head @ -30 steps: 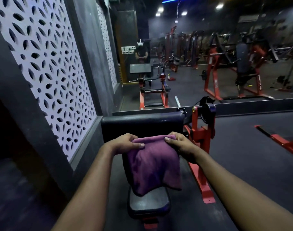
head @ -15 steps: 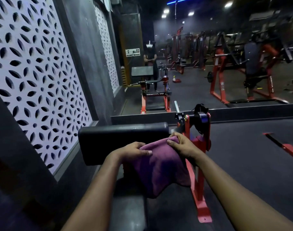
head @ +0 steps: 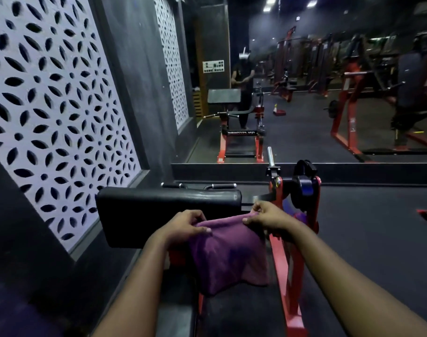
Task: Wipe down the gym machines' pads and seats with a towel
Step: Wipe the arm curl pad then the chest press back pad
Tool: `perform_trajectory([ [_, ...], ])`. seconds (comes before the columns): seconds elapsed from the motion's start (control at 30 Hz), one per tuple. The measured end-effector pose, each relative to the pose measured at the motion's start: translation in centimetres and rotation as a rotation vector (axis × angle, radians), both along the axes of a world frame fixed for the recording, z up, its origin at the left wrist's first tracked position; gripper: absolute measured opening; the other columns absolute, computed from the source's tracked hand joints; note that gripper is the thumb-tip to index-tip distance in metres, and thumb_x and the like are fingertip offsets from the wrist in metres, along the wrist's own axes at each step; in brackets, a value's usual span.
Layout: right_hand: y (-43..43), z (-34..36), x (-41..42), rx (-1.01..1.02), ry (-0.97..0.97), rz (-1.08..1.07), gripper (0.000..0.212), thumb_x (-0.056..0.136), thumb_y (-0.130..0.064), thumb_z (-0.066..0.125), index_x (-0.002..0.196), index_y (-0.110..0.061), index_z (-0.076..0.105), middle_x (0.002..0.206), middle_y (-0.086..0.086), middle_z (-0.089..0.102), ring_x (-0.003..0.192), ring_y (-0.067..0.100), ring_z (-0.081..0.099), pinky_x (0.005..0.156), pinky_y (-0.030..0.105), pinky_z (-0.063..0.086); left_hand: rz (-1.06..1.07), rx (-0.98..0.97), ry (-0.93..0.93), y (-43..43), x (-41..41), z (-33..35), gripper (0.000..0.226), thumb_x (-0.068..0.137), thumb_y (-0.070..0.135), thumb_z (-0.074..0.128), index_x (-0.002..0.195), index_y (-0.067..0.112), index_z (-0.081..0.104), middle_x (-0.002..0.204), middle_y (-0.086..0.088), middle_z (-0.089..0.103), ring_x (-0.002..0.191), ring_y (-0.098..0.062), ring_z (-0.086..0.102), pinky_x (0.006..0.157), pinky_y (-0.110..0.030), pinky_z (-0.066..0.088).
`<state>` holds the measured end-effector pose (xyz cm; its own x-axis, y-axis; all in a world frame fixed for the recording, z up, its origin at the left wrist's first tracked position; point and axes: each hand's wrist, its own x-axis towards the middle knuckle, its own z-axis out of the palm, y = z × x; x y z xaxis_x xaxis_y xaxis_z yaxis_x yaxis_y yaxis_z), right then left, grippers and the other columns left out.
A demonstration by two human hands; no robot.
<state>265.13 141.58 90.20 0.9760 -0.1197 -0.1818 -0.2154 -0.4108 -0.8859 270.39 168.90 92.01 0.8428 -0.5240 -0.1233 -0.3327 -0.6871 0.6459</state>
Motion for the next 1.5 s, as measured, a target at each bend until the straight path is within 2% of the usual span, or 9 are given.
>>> perform_trajectory([
  [0.1, -0.1, 1.7, 4.5, -0.021, -0.066, 0.034, 0.027, 0.087, -0.017, 0.080, 0.086, -0.014, 0.053, 0.069, 0.003, 0.055, 0.049, 0.011, 0.049, 0.039, 0.021, 0.039, 0.133, -0.028, -0.186, -0.9, 4.9, 1.1, 0.024, 0.081, 0.032, 0.082, 0.098, 0.018, 0.072, 0.090, -0.004, 0.070, 0.089, -0.019, 0.063, 0.077, -0.027, 0.047],
  [0.23, -0.6, 0.8, 11.7, 0.079, -0.164, -0.147, 0.024, 0.089, -0.031, 0.078, 0.083, -0.018, 0.059, 0.081, 0.008, 0.065, 0.068, 0.019, 0.057, 0.055, 0.030, 0.047, 0.506, 0.043, -0.680, -5.1, 9.9, 0.6, 0.031, 0.086, 0.040, 0.071, 0.114, 0.027, 0.067, 0.115, -0.001, 0.063, 0.113, -0.026, 0.053, 0.093, -0.046, 0.043],
  [0.33, -2.1, -2.8, 16.2, 0.121, -0.122, -0.291, 0.020, 0.099, -0.030, 0.065, 0.082, -0.019, 0.063, 0.089, 0.011, 0.071, 0.084, 0.033, 0.070, 0.081, 0.048, 0.060, 0.390, 0.099, -0.559, -9.9, 10.6, -3.4, 0.048, 0.092, 0.056, 0.056, 0.135, 0.033, 0.058, 0.146, -0.006, 0.047, 0.137, -0.031, 0.038, 0.110, -0.055, 0.031],
  [0.43, -3.5, -7.1, 18.1, 0.209, -0.023, -0.319, 0.026, 0.104, -0.028, 0.051, 0.084, -0.019, 0.065, 0.100, 0.012, 0.074, 0.105, 0.035, 0.070, 0.083, 0.042, 0.055, 0.244, 0.303, -0.381, -13.4, 10.2, -8.7, 0.079, 0.084, 0.087, 0.030, 0.154, 0.052, 0.022, 0.169, -0.002, 0.006, 0.154, -0.036, -0.005, 0.114, -0.067, -0.011],
  [0.57, -4.4, -9.2, 17.7, 0.391, 0.077, -0.202, 0.033, 0.110, -0.030, 0.035, 0.105, -0.024, 0.067, 0.121, -0.003, 0.068, 0.114, 0.020, 0.061, 0.085, 0.036, 0.043, 0.324, 0.377, -0.474, -14.3, 12.0, -10.2, 0.086, 0.077, 0.095, 0.015, 0.153, 0.054, 0.022, 0.166, 0.001, 0.021, 0.154, -0.036, 0.001, 0.109, -0.073, -0.018],
  [0.77, -5.6, -10.2, 18.9, 0.470, 0.056, -0.122, 0.027, 0.110, -0.014, 0.036, 0.109, -0.023, 0.061, 0.107, -0.003, 0.065, 0.079, 0.015, 0.060, 0.071, 0.028, 0.045, 0.497, 0.481, -0.437, -16.1, 16.8, -7.3, 0.071, 0.088, 0.082, 0.022, 0.134, 0.042, 0.059, 0.136, 0.006, 0.060, 0.136, -0.027, 0.041, 0.114, -0.072, 0.006],
  [1.07, -6.1, -12.3, 19.8, 0.548, 0.009, -0.161, 0.048, 0.093, 0.021, 0.044, 0.117, -0.010, 0.073, 0.095, 0.004, 0.066, 0.069, 0.008, 0.059, 0.055, 0.015, 0.049, 0.592, 0.218, -0.622, -17.5, 11.7, -12.5, 0.053, 0.091, 0.063, 0.040, 0.138, 0.042, 0.054, 0.149, 0.012, 0.047, 0.147, -0.025, 0.030, 0.115, -0.069, 0.001],
  [1.3, -6.6, -12.4, 20.1, 0.522, -0.033, -0.136, 0.048, 0.090, 0.021, 0.044, 0.117, -0.006, 0.074, 0.098, 0.003, 0.067, 0.069, 0.007, 0.060, 0.055, 0.015, 0.050, 0.534, 0.491, -0.453, -17.8, 17.3, -8.4, 0.065, 0.086, 0.072, 0.022, 0.128, 0.041, 0.062, 0.133, 0.015, 0.061, 0.131, -0.016, 0.046, 0.115, -0.068, 0.010],
  [1.5, -6.7, -13.7, 20.6, 0.477, -0.063, -0.126, 0.053, 0.089, 0.017, 0.048, 0.112, -0.020, 0.078, 0.108, 0.005, 0.074, 0.085, 0.022, 0.069, 0.060, 0.022, 0.054, 0.579, 0.281, -0.598, -18.0, 12.5, -11.9, 0.058, 0.092, 0.075, 0.029, 0.138, 0.046, 0.050, 0.148, 0.014, 0.048, 0.146, -0.021, 0.030, 0.115, -0.071, -0.004],
])
